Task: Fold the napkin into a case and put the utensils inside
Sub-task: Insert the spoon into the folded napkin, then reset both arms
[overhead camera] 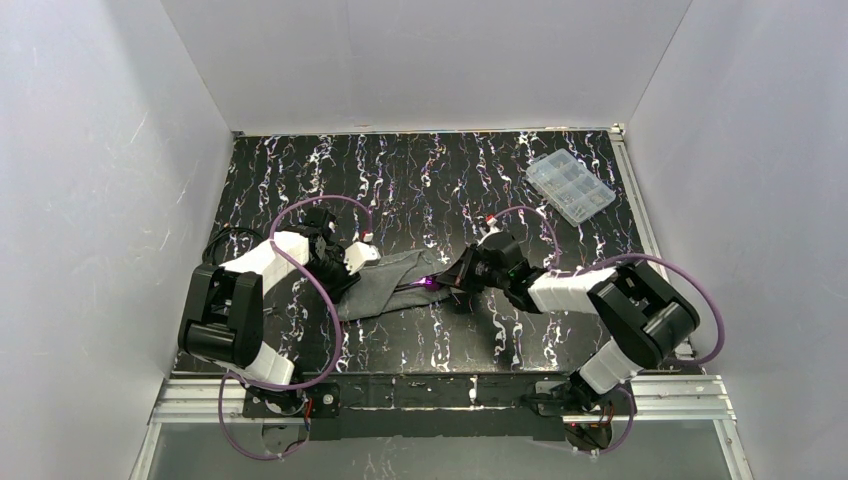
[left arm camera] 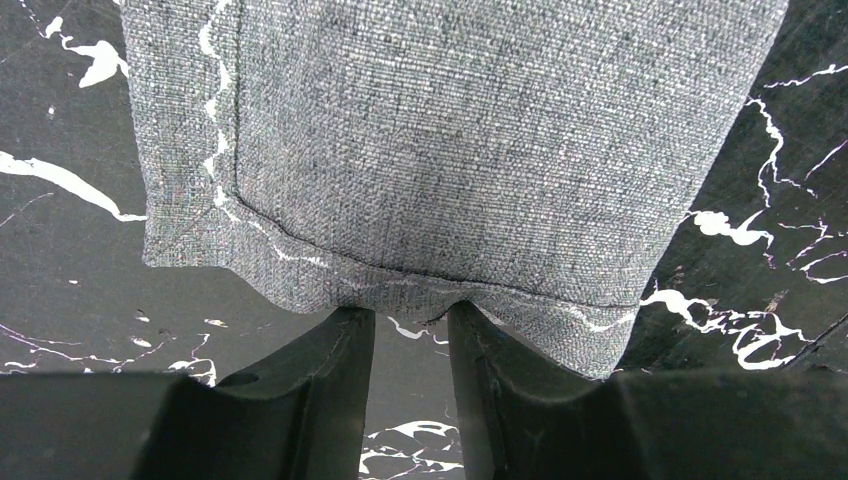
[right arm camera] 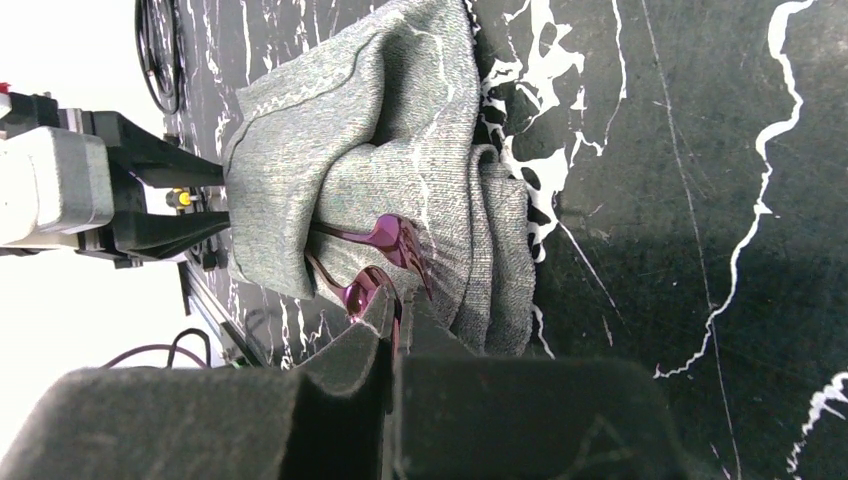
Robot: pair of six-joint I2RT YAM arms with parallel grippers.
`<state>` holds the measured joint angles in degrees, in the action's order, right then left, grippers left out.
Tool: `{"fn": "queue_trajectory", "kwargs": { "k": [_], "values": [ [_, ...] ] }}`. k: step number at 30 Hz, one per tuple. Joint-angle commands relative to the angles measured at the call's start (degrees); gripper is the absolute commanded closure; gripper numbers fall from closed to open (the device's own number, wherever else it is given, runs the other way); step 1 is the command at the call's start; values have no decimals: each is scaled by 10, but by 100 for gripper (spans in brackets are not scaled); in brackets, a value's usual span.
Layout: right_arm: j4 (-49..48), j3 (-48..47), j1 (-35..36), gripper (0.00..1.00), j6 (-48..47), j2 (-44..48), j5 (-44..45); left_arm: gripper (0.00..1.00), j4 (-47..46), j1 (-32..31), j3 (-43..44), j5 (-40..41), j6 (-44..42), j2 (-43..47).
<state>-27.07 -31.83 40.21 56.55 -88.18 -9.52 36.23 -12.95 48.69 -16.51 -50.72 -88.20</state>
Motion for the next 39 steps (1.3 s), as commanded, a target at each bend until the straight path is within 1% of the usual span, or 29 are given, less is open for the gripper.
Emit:
{"fn": "queue_trajectory", "kwargs": {
  "k": [1, 4, 7, 8, 9, 11, 13, 14, 15, 16, 17, 19, 22, 23, 24, 27, 30, 32, 33, 35, 36, 38, 39],
  "values": [
    [-71, 15, 7, 99, 19, -37, 22, 69, 11, -4, -19, 1, -17, 1],
    [-77, 7, 15, 99, 19, -56, 28, 69, 12, -4, -21, 2, -21, 1],
    [-56, -4, 25, 99, 12, -58, 45, 69, 12, -4, -20, 3, -23, 0],
    [-50, -5, 28, 92, 8, -54, 53, 69, 12, -4, -20, 3, -24, 0],
    [-37, -6, 31, 82, 4, -48, 61, 69, 12, -4, -19, 3, -25, 0],
    [-4, -8, 35, 54, -6, -33, 81, 69, 12, -4, -17, 4, -25, 0],
    [25, -8, 37, 33, -16, -8, 99, 69, 15, -4, -15, 5, -22, 1],
    [45, -11, 37, 24, -24, 5, 112, 68, 15, -4, -14, 8, -20, 4],
    [67, -15, 37, 17, -33, 18, 122, 64, 15, -4, -13, 11, -16, 6],
    [89, -21, 38, 12, -42, 31, 131, 57, 17, -3, -10, 13, -11, 10],
    [106, -25, 37, 8, -51, 43, 133, 49, 21, -2, -7, 14, -9, 14],
    [152, -39, 37, 3, -70, 67, 139, 38, 30, 3, 2, 14, -8, 28],
    [247, -78, 37, 1, -107, 94, 149, 28, 63, 15, 29, 12, -11, 43],
    [289, -95, 37, 1, -121, 102, 155, 10, 79, 21, 42, 11, -12, 44],
    [328, -111, 37, 1, -133, 112, 162, 3, 96, 30, 55, 9, -15, 47],
    [400, -146, 29, 1, -175, 159, 210, 1, 148, 67, 96, 8, -29, 51],
    [438, -176, -24, 1, -222, 185, 247, 2, 206, 109, 155, -4, -31, 49],
    [452, -196, -61, 2, -251, 189, 310, 2, 208, 137, 192, -29, 4, 52],
    [446, -195, -73, 1, -270, 191, 361, 1, 204, 153, 207, -47, 28, 53],
    [388, -157, -83, 1, -291, 201, 493, 1, 180, 165, 227, -78, 94, 55],
    [342, -127, -84, 1, -315, 203, 553, 2, 153, 167, 222, -84, 137, 57],
    [232, -64, -92, 1, -325, 199, 661, 2, 70, 167, 194, -80, 221, 61],
    [175, -36, -97, 1, -360, 194, 687, 2, 32, 171, 171, -90, 246, 63]
  ]
}}
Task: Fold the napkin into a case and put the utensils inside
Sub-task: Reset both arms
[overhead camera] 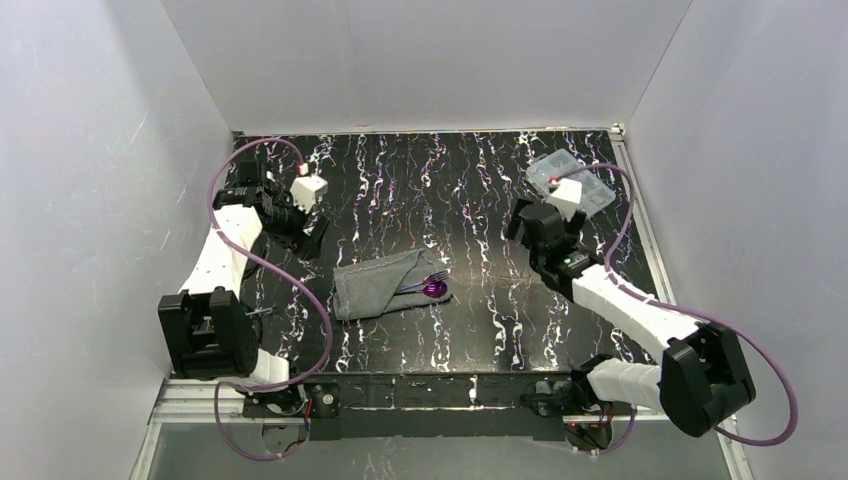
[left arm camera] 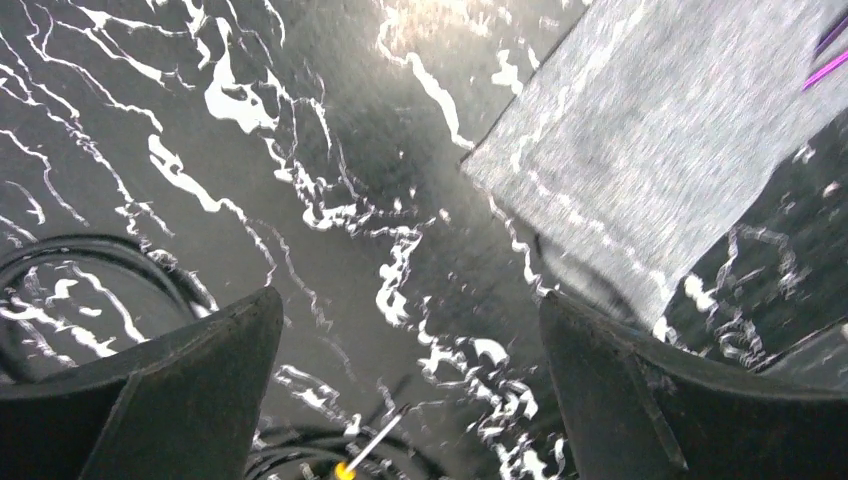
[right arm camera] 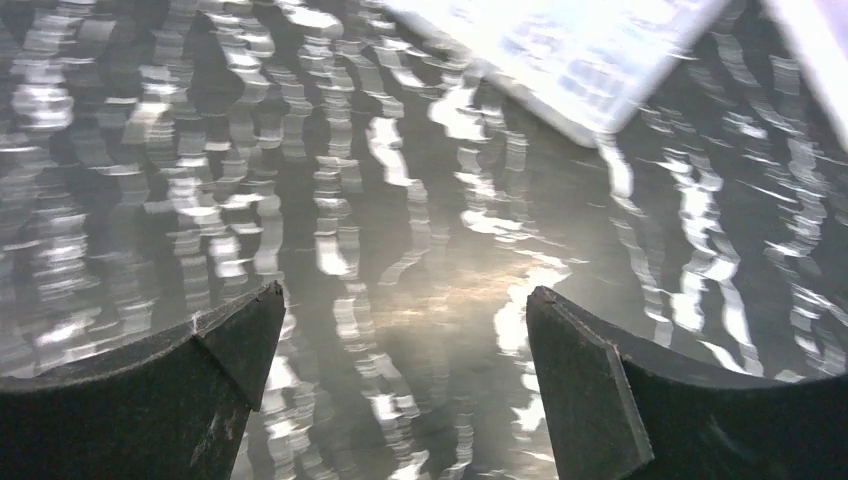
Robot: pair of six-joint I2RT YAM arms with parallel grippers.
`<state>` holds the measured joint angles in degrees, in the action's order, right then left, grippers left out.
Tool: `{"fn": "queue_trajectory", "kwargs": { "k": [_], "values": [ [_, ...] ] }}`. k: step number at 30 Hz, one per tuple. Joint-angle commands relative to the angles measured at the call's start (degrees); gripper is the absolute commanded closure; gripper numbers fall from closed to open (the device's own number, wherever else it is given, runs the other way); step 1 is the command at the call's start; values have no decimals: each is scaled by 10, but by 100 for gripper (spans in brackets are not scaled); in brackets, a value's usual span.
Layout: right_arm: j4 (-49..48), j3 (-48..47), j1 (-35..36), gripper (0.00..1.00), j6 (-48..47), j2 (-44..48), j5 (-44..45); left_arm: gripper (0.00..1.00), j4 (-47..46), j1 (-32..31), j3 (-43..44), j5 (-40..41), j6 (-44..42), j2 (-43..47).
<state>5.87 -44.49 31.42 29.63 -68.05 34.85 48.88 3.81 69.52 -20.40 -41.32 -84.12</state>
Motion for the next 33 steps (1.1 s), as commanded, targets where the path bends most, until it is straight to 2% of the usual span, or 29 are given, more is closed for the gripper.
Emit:
{"fn": "queue_trajectory", "kwargs": {
  "k": [1, 3, 5, 9, 14, 19, 23, 25, 28, 29, 30, 31, 32, 33],
  "values": [
    [-218, 118, -13, 1, -135, -14, 258, 2, -147, 10, -67, -68, 175, 29],
    [-326, 166, -27, 1, -178, -28, 299, 1, -270, 23, -148, -92, 224, 53],
    [-415, 206, -63, 1, -222, -33, 288, 2, -384, 24, -220, -103, 248, 73],
    [-440, 220, -132, 2, -209, -61, 255, 1, -559, 26, -315, -101, 290, 57],
    [-499, 220, -171, 1, -217, -142, 200, 1, -750, 28, -394, -91, 329, 54],
    [-549, 211, -193, 1, -196, -219, 204, 2, -880, 29, -430, -90, 378, 13],
    [-579, 226, -196, 1, -213, -213, 172, 2, -913, 28, -442, -80, 381, 0],
    [-624, 249, -196, 1, -239, -204, 130, 2, -953, 28, -469, -70, 383, 10],
    [-712, 293, -192, 1, -308, -210, 7, 2, -1036, 27, -518, -30, 396, 16],
    [-735, 306, -194, 1, -314, -216, -22, 2, -1073, 27, -529, -25, 394, -6],
    [-768, 311, -198, 1, -320, -236, -33, 2, -1148, 25, -545, -28, 408, -31],
    [-795, 311, -198, 1, -330, -250, -38, 1, -1135, 25, -545, -27, 400, -22],
    [-780, 307, -199, 1, -328, -248, -38, 2, -1074, 18, -532, -17, 387, -5],
    [-754, 299, -203, 2, -317, -242, -38, 1, -1075, 15, -530, -14, 390, -9]
  ]
}}
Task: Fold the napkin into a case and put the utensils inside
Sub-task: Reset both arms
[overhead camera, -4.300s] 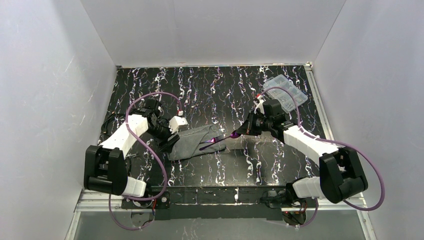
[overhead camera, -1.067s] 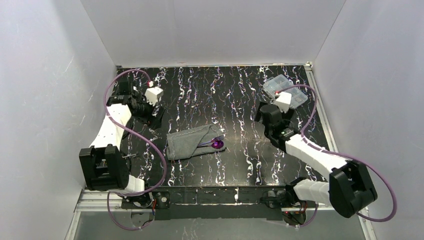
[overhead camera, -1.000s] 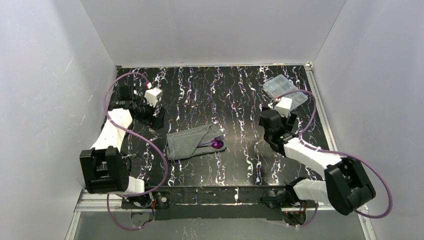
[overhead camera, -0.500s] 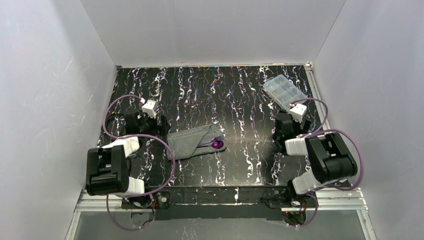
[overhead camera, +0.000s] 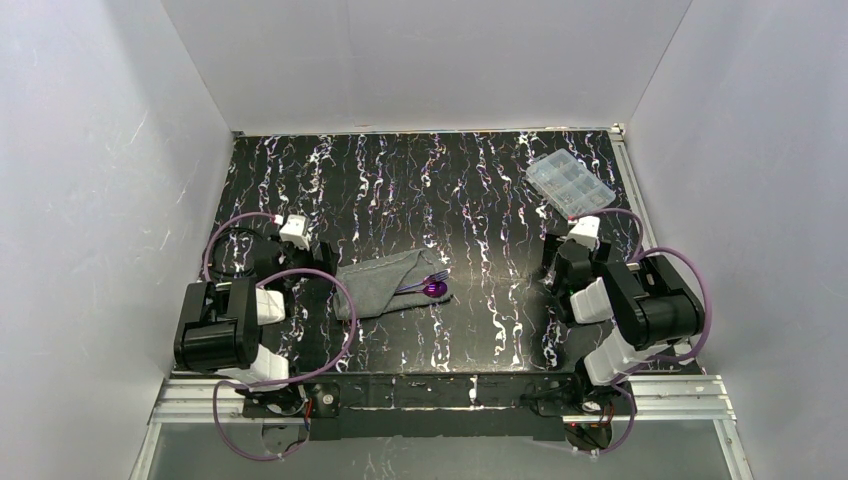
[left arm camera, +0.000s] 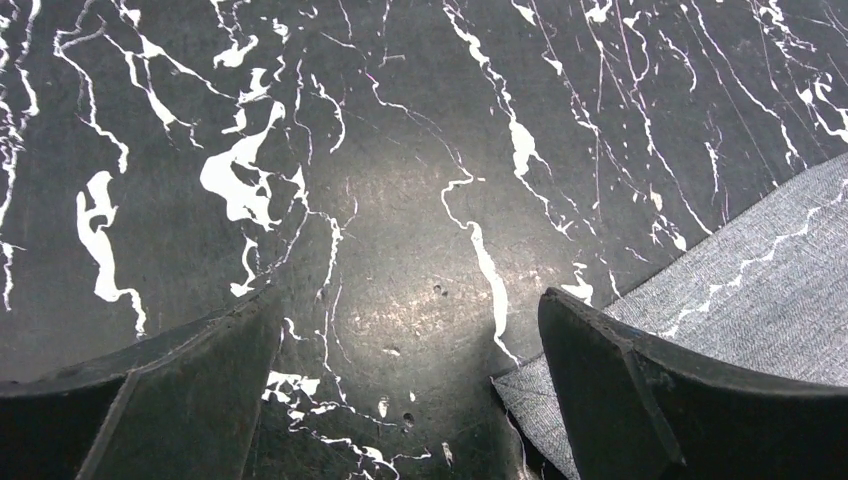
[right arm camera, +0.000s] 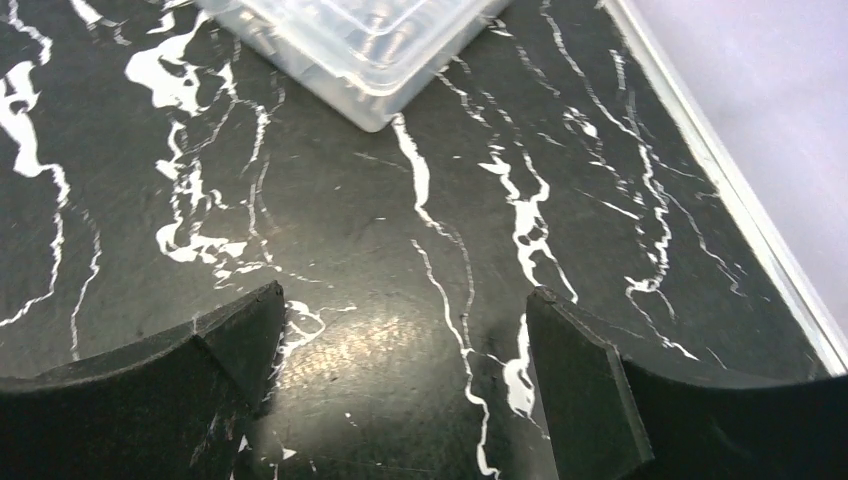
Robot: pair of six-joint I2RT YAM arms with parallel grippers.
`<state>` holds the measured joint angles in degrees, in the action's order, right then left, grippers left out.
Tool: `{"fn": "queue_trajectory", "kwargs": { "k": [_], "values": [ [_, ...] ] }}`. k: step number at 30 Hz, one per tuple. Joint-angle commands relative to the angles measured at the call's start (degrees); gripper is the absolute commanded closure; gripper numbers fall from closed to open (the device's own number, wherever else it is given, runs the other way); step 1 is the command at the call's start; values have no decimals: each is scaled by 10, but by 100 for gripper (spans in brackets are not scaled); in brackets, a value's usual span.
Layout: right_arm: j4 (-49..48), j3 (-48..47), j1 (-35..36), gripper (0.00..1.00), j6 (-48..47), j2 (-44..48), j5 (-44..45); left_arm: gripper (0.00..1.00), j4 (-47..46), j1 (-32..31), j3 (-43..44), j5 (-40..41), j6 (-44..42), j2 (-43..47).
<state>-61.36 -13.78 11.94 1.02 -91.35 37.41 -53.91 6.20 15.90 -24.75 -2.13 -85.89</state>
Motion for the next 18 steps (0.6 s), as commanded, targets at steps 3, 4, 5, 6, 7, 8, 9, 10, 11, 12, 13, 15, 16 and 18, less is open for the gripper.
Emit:
{"fn": "queue_trajectory", "kwargs": {
  "k": [3, 4, 5, 6, 7, 8, 9, 10, 11, 12, 13, 15, 16, 18],
  "values": [
    [-62, -17, -32, 1, -15, -8, -86, 2, -64, -9, 1, 30, 0, 8],
    [-56, -16, -33, 1, -14, -5, -88, 1, -65, -9, 0, 30, 1, 7],
    [-62, -14, -33, 1, -14, -4, -87, 1, -67, -9, 0, 30, 0, 7],
    [-71, -12, -33, 1, -15, -8, -85, 2, -68, -9, 0, 30, 1, 7],
    [-80, -12, -33, 1, -16, -12, -87, 1, -68, -9, -1, 30, 1, 7],
    [-85, -9, -33, 1, -16, -12, -87, 1, -68, -9, 0, 30, 1, 6],
    [-80, -11, -33, 1, -16, -10, -87, 1, -68, -9, -1, 30, 1, 7],
    [-76, -11, -33, 1, -16, -9, -86, 1, -68, -9, 0, 30, 1, 7],
    [-77, -11, -33, 1, -16, -10, -86, 2, -68, -9, 2, 30, 0, 5],
    [-79, -11, -33, 1, -16, -10, -87, 2, -68, -9, 3, 31, 1, 3],
    [-80, -12, -33, 1, -15, -11, -87, 2, -67, -9, 3, 31, 1, 2],
    [-79, -12, -33, 1, -16, -11, -87, 2, -67, -9, 4, 31, 1, 2],
    [-79, -11, -33, 1, -16, -11, -87, 2, -66, -9, 5, 32, 0, 1],
    [-80, -11, -32, 1, -16, -10, -87, 2, -67, -9, 0, 32, 1, 7]
  ]
}}
